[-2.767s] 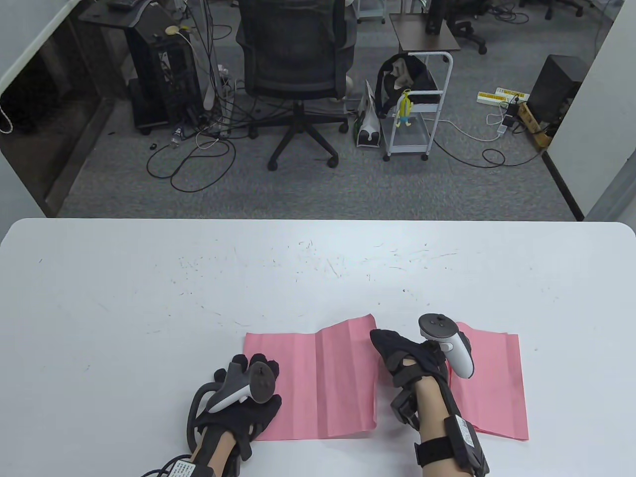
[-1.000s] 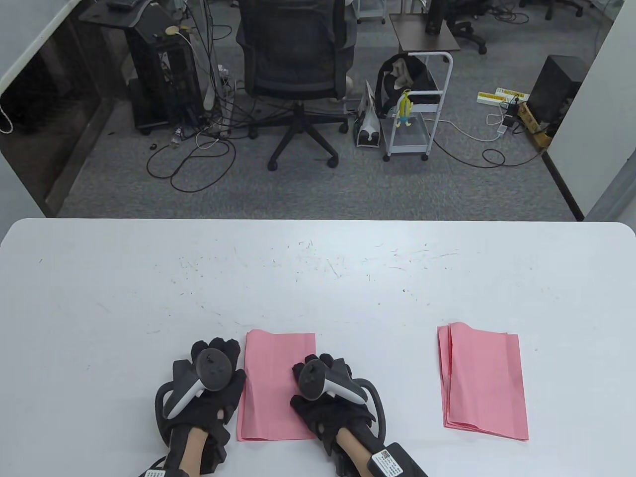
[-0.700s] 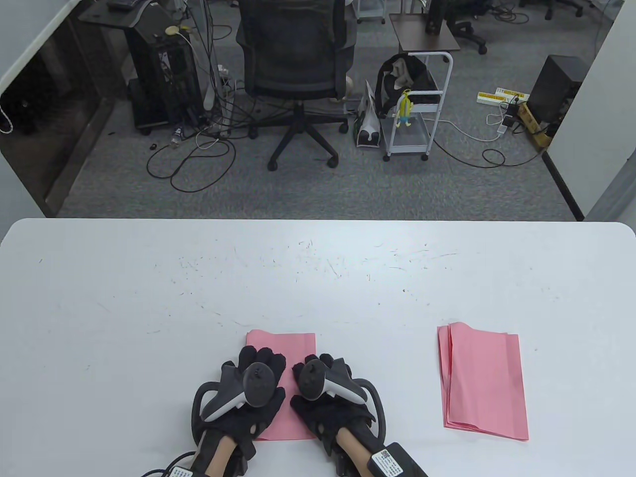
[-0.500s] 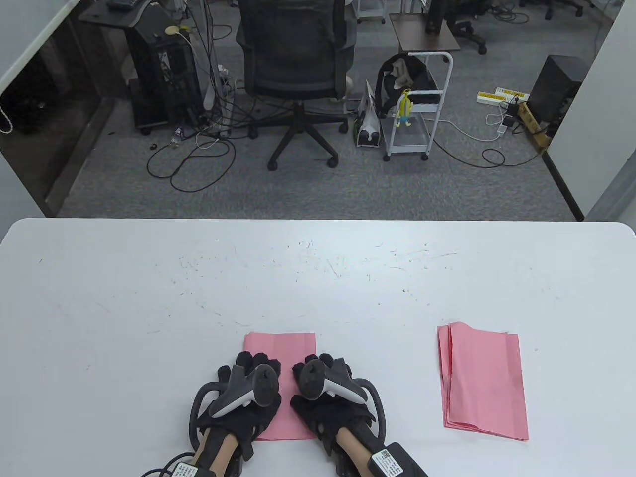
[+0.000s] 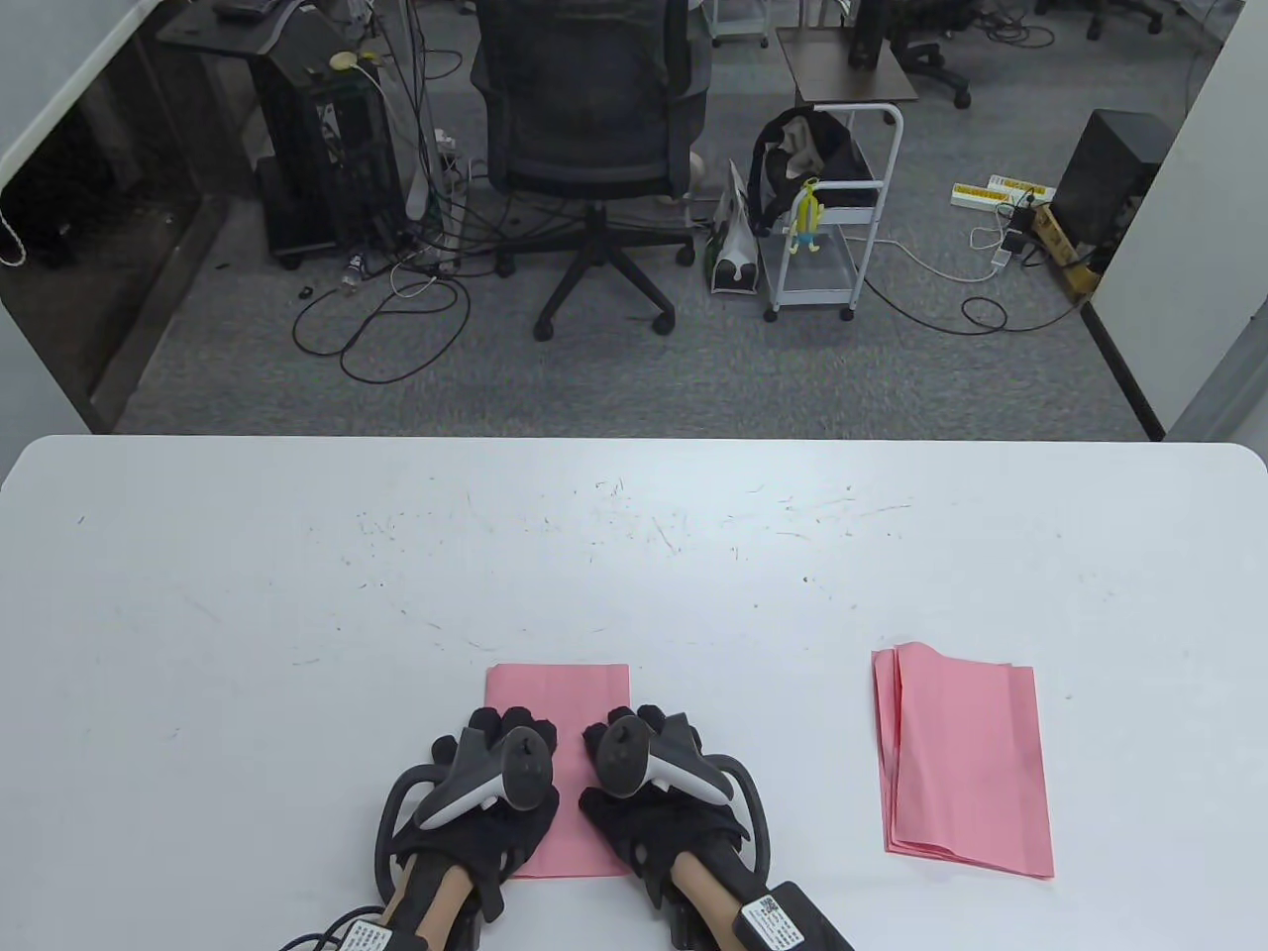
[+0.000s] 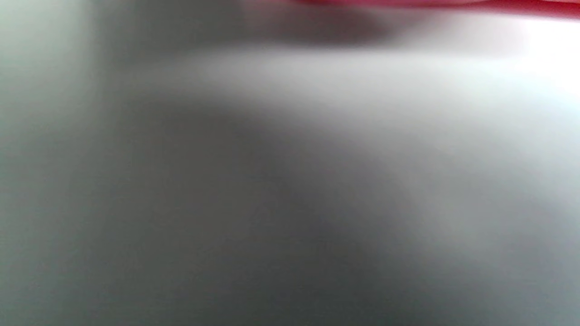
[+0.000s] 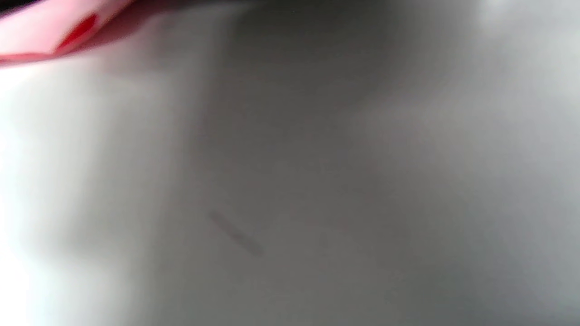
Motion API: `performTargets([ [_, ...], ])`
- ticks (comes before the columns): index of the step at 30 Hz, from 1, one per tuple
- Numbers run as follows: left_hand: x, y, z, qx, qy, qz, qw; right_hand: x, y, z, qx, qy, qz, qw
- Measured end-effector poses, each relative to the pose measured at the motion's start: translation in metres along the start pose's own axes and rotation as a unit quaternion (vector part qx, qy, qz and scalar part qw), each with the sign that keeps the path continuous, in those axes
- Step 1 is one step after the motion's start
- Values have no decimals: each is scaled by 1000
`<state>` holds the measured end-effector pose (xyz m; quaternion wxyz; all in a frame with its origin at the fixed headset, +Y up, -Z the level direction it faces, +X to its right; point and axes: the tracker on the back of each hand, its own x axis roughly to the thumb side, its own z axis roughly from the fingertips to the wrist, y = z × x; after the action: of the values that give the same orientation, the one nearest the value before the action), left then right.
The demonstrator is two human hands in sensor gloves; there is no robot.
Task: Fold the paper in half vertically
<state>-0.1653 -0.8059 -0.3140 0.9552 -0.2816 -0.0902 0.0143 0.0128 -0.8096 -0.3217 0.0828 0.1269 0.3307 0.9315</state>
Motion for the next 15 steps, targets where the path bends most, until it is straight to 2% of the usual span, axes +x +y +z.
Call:
performTargets([
  [8, 0, 0, 0, 0, 0, -1, 1000, 0, -3, 1, -1, 2, -1, 1000],
  [15, 0, 0, 0, 0, 0, -1, 1000, 4, -23, 25, -62, -11, -21, 998],
])
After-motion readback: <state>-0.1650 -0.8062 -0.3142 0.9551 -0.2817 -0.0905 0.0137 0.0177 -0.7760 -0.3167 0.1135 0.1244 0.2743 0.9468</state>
